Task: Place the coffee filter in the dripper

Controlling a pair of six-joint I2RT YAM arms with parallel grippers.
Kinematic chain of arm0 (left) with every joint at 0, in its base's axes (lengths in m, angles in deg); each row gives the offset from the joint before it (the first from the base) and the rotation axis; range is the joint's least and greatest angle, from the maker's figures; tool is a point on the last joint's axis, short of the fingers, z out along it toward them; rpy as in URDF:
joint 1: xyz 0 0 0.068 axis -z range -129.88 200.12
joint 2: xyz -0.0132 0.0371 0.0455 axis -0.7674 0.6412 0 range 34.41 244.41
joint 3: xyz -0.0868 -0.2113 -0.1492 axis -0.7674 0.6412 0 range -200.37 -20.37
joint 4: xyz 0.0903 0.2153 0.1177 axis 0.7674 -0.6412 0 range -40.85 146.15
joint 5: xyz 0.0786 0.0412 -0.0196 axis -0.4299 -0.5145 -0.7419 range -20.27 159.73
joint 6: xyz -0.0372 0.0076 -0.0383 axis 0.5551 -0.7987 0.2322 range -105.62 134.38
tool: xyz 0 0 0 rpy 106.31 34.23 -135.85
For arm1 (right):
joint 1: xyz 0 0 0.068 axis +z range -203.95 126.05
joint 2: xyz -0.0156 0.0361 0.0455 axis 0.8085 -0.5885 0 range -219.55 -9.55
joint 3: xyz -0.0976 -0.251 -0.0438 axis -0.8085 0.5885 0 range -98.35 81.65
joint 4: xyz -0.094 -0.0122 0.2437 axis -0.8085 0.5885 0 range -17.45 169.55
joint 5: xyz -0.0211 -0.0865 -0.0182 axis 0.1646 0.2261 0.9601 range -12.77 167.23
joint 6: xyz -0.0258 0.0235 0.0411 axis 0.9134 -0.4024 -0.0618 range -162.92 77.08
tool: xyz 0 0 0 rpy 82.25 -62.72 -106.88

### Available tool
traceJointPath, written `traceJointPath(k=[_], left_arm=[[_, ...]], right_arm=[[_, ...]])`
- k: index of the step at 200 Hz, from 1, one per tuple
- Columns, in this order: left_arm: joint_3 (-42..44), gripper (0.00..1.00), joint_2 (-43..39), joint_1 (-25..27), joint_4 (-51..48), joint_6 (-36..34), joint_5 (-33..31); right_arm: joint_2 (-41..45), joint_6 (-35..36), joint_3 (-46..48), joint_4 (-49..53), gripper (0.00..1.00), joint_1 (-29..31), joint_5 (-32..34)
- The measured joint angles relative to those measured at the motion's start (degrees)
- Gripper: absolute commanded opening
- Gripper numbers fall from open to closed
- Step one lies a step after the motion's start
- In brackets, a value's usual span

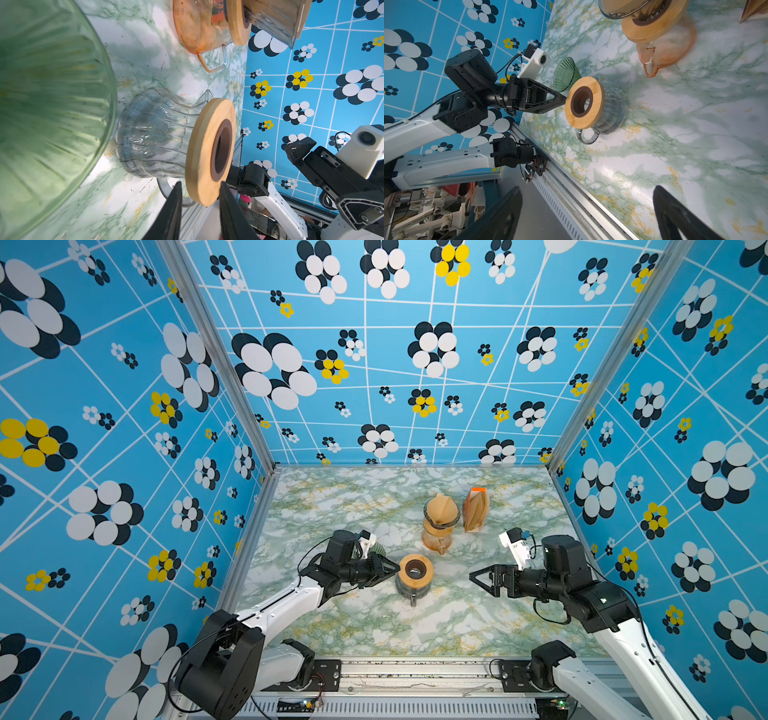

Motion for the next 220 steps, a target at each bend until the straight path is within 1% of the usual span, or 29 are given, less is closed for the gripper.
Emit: traceJointPath(k=[21, 41, 59, 89, 123, 155, 220], left_arm=[[-1.8, 0.4, -2.6, 0.0, -4.9, -2.2, -1.4], [-2.9, 0.42, -3.8, 0.3, -7.5, -3.4, -2.6], [-3.3, 0.42, -3.6, 1.4, -9.0, -4.0, -4.0], [-4.4, 0.42, -1.7, 3.7, -10.4, -4.9, -5.6], [-5.8, 0.42, -0.6, 4.7, -10.8, -5.5, -7.1], [-6.2, 0.42, -0.3, 5.0, -10.9, -6.0, -7.7], [-6.2, 0.42, -0.3, 5.0, -10.9, -6.2, -8.1]], right_arm=[[-2.1, -2.5, 1.6, -4.0, 0.98, 3.1, 1.9], [-5.2, -5.3, 3.1, -8.2, 0.98, 7.2, 4.0], [-8.0, -8.0, 4.6, -13.0, 0.97, 10.6, 5.7], [-12.6, -11.7, 6.3, -20.2, 0.97, 14.2, 8.5], [-17.3, -14.5, 7.3, -26.9, 0.97, 15.0, 10.2], [-21.2, -16.2, 7.5, -32.6, 0.97, 15.5, 10.4], [-26.3, -18.0, 7.8, -38.9, 0.97, 16.4, 7.5]])
